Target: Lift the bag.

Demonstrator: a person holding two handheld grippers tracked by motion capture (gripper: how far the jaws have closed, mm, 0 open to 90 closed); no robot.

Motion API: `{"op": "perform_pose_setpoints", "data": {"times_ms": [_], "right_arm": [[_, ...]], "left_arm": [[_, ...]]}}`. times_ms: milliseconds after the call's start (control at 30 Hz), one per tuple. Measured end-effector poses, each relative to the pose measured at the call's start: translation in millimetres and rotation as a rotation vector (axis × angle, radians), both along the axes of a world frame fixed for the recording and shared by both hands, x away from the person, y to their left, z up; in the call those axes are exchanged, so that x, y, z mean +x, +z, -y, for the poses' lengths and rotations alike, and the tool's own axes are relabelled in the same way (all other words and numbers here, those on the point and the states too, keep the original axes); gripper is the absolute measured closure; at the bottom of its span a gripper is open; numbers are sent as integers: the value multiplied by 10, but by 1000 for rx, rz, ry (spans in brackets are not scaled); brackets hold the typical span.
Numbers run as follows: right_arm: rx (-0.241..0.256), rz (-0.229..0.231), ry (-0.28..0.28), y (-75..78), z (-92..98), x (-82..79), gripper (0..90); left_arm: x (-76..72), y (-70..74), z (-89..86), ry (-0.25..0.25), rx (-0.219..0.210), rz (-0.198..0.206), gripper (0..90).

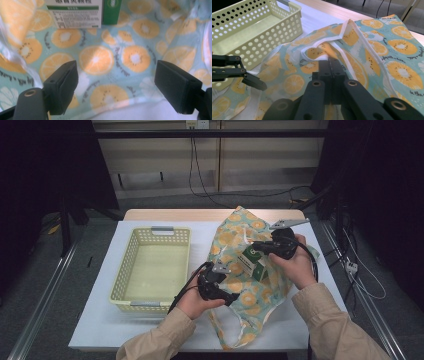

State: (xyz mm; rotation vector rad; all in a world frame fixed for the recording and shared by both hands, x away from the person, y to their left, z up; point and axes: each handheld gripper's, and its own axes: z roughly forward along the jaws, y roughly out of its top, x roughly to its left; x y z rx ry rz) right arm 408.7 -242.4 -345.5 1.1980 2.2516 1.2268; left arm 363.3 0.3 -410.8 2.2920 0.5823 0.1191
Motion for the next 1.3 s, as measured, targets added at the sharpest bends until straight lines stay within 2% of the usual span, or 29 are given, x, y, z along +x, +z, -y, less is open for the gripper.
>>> {"op": "perform_pose_setpoints", "data": {"times_ms": [100,133,200,233,267,300,333,367,400,433,500,533,600,633,700,767,800,833,867,900,967,1000,1033,1067,1133,1167,1200,1233,1300], "right_arm": [[0,-2,1,-3,6,-8,900],[1,-4,0,-3,7,-13,900],[1,-1,0,0,14,-18,900],[3,-3,-1,-2,18,-20,900],[5,-5,-1,-5,19,-23,900],[7,-6,-1,-8,19,-24,900],[5,-4,-1,-13,17,-23,900],[5,-5,1,-17,12,-22,900],[4,-7,1,-22,5,-21,900],[3,-8,2,-26,-4,-20,900],[4,-8,2,-33,-20,-14,900],[2,-8,5,-39,-25,-9,900],[5,-11,3,-43,-37,-4,900],[5,-10,2,-43,-40,-4,900],[4,-10,2,-43,-41,-6,900],[1,-11,3,-38,-38,-6,900],[3,-10,1,-36,-34,-5,900],[3,-9,0,-35,-26,-2,900],[3,-10,-2,-35,-24,-3,900],[1,-10,-3,-34,-22,-5,900],[0,-10,-4,-29,-26,-13,900],[1,-8,-3,-26,-26,-17,900],[1,-8,-3,-25,-26,-19,900],[1,-8,-3,-25,-26,-20,900],[1,-10,-3,-26,-27,-17,900],[1,-9,-5,-26,-28,-17,900],[2,-12,-4,-26,-30,-17,900],[1,-11,-2,-27,-33,-16,900],[2,-12,-2,-31,-31,-13,900]], "left_arm": [[-42,-66,8,-15,12,-12,213],[-56,-99,16,-46,11,-24,213],[-90,-150,20,-85,76,3,216],[-106,-165,19,-82,103,14,221],[-110,-194,15,-87,78,-3,221],[-128,-217,14,-64,43,-25,221],[-130,-227,-4,-61,53,-26,221],[-113,-229,-31,-88,105,-4,218],[-127,-253,-35,-82,89,-20,214],[-133,-271,-41,-90,107,-8,214],[-153,-312,-34,-98,111,-15,214],[-170,-347,-8,-74,93,-17,215],[-143,-365,12,-97,126,16,213],[-145,-358,20,-89,147,28,206],[-141,-364,26,-92,144,30,202],[-137,-376,26,-97,120,16,204],[-157,-378,42,-56,111,14,209],[-155,-387,50,-52,89,2,216],[-149,-368,54,-51,121,8,225],[-130,-363,52,-67,130,6,238],[-154,-368,85,-11,101,-2,268],[-131,-354,74,-36,138,13,282],[-124,-360,75,-31,109,0,306],[-114,-355,72,-33,115,8,345],[-121,-371,93,21,61,3,452],[-98,-365,84,7,73,7,509],[-80,-374,81,12,52,-6,539],[-61,-373,70,5,62,2,589],[-55,-388,66,36,25,-18,649]]}}
